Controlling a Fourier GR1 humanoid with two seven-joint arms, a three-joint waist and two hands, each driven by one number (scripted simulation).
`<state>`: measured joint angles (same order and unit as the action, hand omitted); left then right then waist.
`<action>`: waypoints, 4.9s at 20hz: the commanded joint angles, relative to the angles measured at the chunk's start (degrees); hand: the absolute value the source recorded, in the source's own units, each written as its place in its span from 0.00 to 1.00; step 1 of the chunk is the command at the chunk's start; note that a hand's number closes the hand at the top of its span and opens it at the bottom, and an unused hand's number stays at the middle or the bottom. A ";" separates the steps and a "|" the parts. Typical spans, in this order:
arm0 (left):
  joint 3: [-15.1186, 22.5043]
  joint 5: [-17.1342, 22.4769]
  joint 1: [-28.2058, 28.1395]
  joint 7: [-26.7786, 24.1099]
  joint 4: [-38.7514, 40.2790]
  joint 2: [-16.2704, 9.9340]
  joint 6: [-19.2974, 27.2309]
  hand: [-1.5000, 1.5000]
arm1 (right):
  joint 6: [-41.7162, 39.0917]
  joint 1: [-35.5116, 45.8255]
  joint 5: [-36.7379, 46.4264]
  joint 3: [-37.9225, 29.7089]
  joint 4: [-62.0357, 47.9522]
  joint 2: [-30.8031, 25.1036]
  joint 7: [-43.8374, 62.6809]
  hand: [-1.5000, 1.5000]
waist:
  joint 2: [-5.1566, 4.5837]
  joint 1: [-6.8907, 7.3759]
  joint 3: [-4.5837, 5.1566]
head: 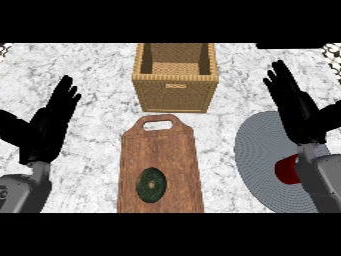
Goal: Pick the can from the placemat and place it in the basket
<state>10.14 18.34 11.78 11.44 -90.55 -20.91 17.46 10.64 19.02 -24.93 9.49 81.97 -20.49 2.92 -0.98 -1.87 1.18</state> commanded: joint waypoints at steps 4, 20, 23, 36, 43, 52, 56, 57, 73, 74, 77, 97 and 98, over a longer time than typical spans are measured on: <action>2.44 -0.06 -10.04 2.46 6.71 -0.76 -2.99 0.50 | -15.46 1.22 -8.87 -6.83 1.79 -5.67 -4.37 1.00 | 0.72 2.13 -1.28; 3.56 -1.86 -19.46 0.84 10.05 -1.63 -4.20 0.50 | -8.17 -6.12 32.66 6.09 20.62 -21.60 2.02 0.00 | 1.92 -0.22 -0.78; 4.73 -1.90 -21.89 -0.28 9.40 -0.86 -4.98 0.50 | -13.82 -2.90 32.03 1.95 24.70 -29.93 9.84 0.00 | 1.84 0.38 -0.83; 0.70 -0.32 -20.35 0.55 10.40 -3.61 -7.78 0.50 | -50.12 -3.31 7.44 -12.97 28.33 -58.29 18.36 0.00 | 1.41 -0.03 -1.08; 4.07 -4.07 -22.20 0.67 8.85 1.04 -4.37 0.50 | -56.46 -6.77 3.70 -19.27 30.55 -59.76 22.55 0.00 | 1.39 0.56 -1.19; 0.13 -3.67 -17.94 1.28 11.96 0.56 -7.77 0.50 | -56.65 -13.48 13.36 -21.76 33.65 -46.96 21.07 0.00 | 1.19 0.87 -1.20; -0.71 -3.91 -18.72 0.33 11.87 0.08 -9.66 0.50 | -56.63 -12.90 19.39 -19.68 31.56 -41.34 17.38 0.00 | 0.98 1.82 -1.20; 0.26 -4.51 -17.85 2.47 10.99 1.17 -8.69 0.50 | -56.91 -13.72 20.29 -20.01 32.61 -40.66 17.75 0.00 | 1.01 1.67 -1.20; -1.89 -6.93 -16.95 5.77 8.80 2.66 -9.20 0.50 | -48.68 -18.09 51.15 -7.32 23.99 -26.82 3.43 0.00 | 0.92 2.06 -1.23; -3.29 -6.12 -17.33 3.06 11.92 2.49 -11.12 0.50 | -48.48 -19.96 51.35 -9.12 24.82 -27.25 1.41 0.00 | 0.96 1.79 -1.20; -2.87 -7.89 -17.06 4.23 10.10 3.58 -10.55 0.50 | -48.96 -18.14 53.38 -8.42 23.30 -24.42 1.68 0.00 | 0.98 1.88 -1.19; -5.32 -10.97 -21.68 2.09 9.01 5.36 -13.60 0.50 | -43.20 -22.61 67.44 -5.17 20.87 -15.64 -3.85 0.00 | 1.04 1.81 -1.18; -7.71 -8.98 -14.06 4.27 14.01 4.04 -15.67 0.50 | -44.50 -16.46 68.95 -2.49 15.80 -13.66 -0.87 0.00 | 0.86 1.99 -1.16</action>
<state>4.10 8.70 -6.40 13.66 -82.14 -16.26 3.67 -33.35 -0.42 40.80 4.57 100.65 -36.26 0.10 0.32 0.09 -0.37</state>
